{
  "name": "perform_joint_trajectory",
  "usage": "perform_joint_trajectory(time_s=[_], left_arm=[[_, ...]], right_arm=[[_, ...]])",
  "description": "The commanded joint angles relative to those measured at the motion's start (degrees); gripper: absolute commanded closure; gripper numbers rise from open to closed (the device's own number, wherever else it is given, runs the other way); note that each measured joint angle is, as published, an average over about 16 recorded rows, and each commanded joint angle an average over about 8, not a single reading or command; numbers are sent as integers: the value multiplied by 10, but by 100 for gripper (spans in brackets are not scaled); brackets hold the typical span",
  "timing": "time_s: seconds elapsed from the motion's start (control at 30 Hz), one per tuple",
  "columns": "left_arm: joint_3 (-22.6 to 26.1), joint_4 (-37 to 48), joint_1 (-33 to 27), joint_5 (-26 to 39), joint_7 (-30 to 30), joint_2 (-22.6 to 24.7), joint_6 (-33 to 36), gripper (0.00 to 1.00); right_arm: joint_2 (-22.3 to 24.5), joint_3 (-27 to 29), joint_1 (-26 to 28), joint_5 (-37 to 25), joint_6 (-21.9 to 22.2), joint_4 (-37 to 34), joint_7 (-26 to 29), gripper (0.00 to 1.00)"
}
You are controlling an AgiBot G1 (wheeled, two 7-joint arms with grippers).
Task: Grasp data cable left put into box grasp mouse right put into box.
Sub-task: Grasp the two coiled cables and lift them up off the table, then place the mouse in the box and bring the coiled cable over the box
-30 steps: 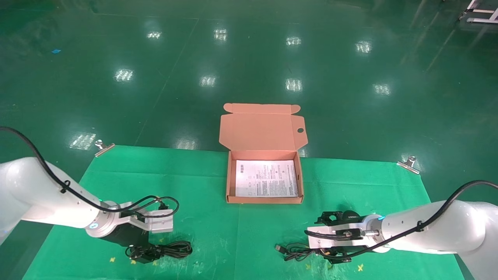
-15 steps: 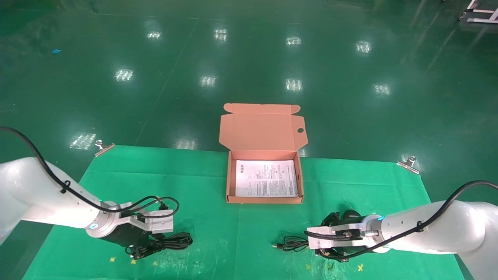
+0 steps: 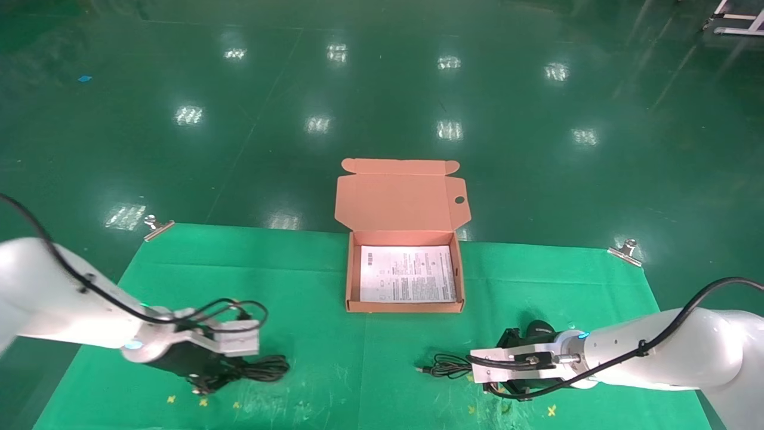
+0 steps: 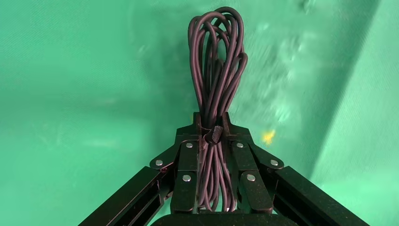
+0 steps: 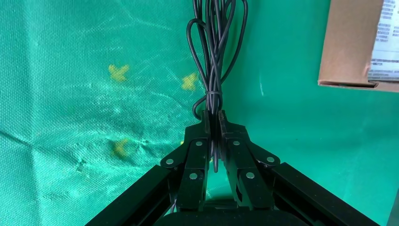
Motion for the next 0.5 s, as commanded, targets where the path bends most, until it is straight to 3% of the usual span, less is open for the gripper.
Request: perform_joint_trajectory(time_s=[0.03, 0.23, 0.5], left_arm=[[-1, -4, -4, -2, 6, -8, 6, 100], [1, -77, -17, 10, -7, -49, 20, 100], [-5, -227, -41, 37, -70, -111, 8, 100]], right_arm=[[-1, -1, 0, -2, 0, -2, -1, 100], [40, 26, 11, 31, -10, 35, 13, 100], [93, 68, 58, 42, -5, 87, 78, 100]])
